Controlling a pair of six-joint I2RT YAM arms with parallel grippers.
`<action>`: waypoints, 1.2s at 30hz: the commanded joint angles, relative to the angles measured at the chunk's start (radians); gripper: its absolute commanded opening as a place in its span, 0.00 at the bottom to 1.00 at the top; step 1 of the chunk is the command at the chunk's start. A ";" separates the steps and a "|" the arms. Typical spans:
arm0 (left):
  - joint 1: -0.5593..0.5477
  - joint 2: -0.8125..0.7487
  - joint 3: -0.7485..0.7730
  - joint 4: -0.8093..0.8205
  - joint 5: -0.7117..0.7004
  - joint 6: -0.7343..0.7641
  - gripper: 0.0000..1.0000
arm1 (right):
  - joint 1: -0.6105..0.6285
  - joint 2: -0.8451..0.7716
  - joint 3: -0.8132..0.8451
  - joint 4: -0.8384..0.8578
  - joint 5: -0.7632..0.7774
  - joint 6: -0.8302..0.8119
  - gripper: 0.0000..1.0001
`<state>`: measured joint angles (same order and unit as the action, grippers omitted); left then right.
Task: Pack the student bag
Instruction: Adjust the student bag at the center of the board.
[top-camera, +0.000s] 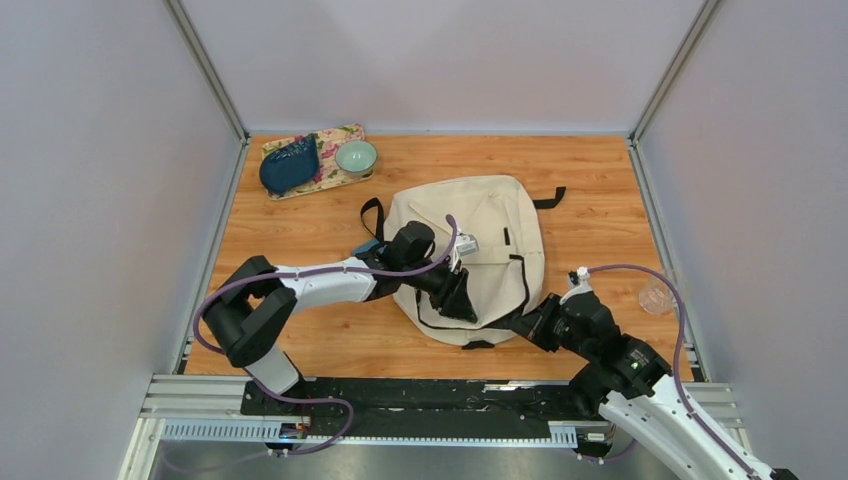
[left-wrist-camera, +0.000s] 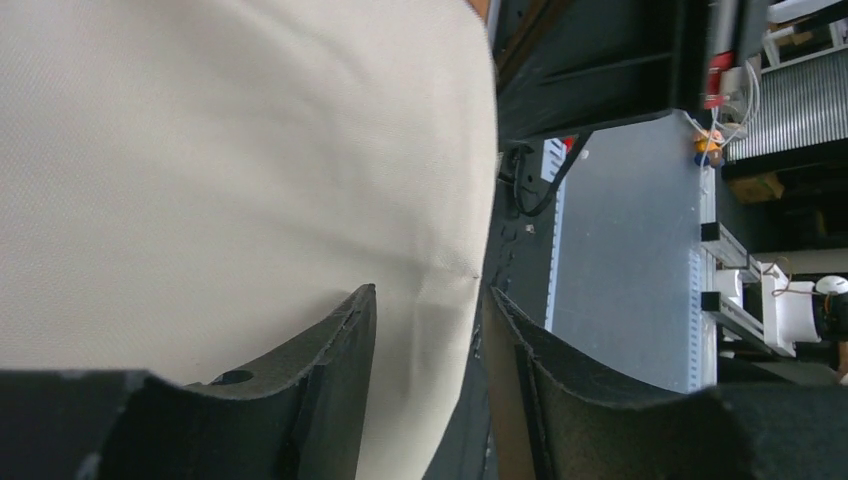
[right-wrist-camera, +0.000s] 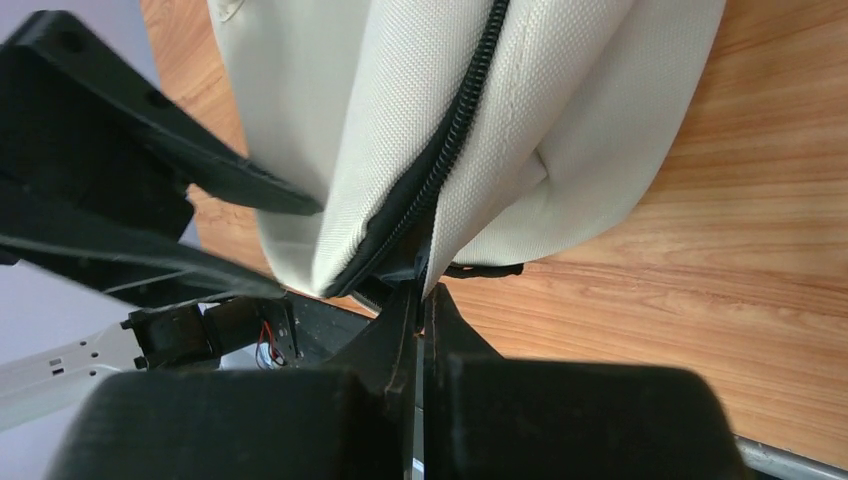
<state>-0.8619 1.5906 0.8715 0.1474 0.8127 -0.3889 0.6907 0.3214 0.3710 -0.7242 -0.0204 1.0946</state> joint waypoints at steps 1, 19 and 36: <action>-0.005 0.061 0.047 0.060 0.000 -0.022 0.50 | 0.003 -0.036 0.048 -0.038 -0.046 0.005 0.00; -0.009 0.130 0.077 0.234 -0.231 -0.076 0.49 | 0.003 0.096 0.052 -0.044 -0.174 -0.136 0.00; -0.019 0.198 -0.065 0.477 -0.285 -0.153 0.44 | 0.003 0.076 0.072 -0.001 -0.168 -0.179 0.00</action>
<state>-0.8711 1.8145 0.8505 0.5232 0.5354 -0.5179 0.6907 0.3943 0.4362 -0.7609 -0.1566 0.9264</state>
